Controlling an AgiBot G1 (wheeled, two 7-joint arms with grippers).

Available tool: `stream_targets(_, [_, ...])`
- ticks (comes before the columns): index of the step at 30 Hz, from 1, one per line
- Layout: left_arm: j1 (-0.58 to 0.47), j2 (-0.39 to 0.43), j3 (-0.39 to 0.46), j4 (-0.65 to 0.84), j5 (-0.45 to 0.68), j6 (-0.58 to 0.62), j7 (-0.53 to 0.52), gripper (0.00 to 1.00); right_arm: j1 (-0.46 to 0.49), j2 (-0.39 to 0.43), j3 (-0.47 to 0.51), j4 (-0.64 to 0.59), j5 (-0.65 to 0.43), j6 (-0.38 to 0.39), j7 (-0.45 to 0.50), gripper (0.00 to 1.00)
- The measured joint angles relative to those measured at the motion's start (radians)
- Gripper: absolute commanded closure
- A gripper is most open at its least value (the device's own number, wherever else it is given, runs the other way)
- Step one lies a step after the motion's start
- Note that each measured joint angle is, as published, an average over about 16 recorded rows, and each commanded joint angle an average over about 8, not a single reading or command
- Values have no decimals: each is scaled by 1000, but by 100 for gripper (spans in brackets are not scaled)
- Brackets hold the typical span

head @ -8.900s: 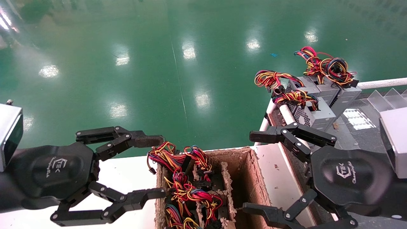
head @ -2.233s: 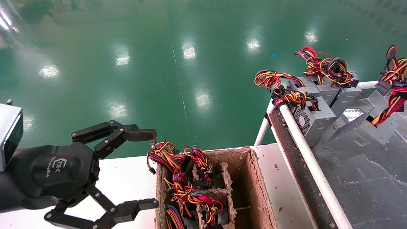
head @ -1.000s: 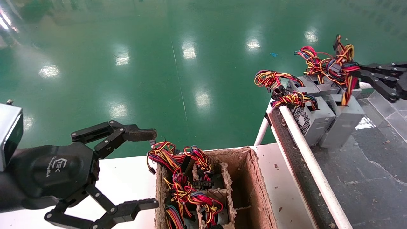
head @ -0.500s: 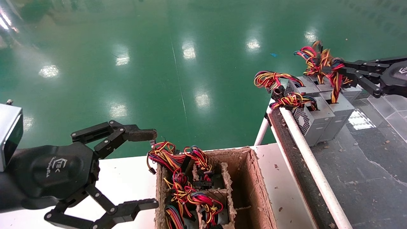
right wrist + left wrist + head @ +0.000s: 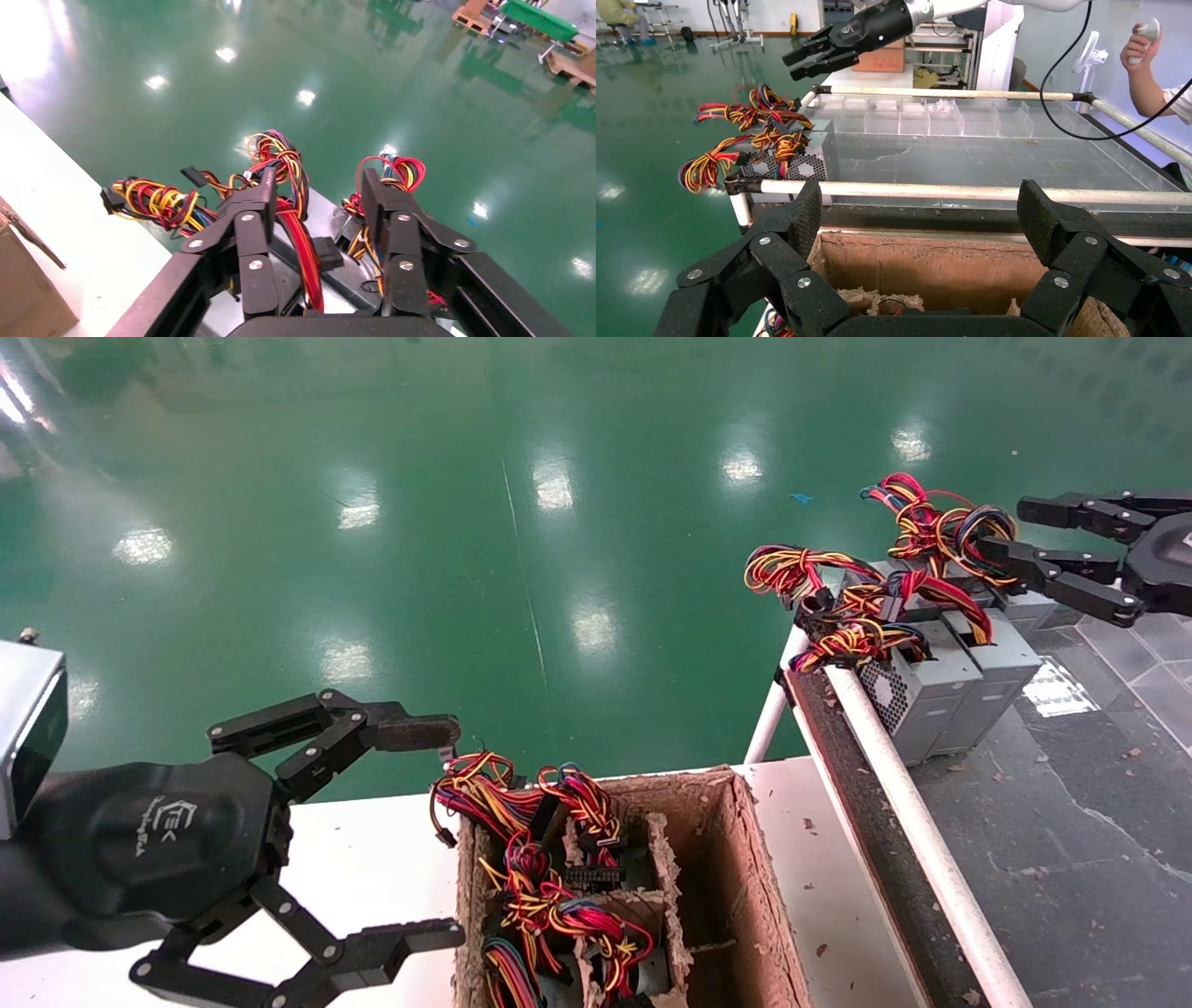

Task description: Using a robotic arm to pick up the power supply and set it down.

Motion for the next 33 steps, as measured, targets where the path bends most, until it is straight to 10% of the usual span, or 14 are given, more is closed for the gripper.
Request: stream_targets(33, [0,0,1,1,-1,0,1,0,-356,47,43,553,306,-66,254,0])
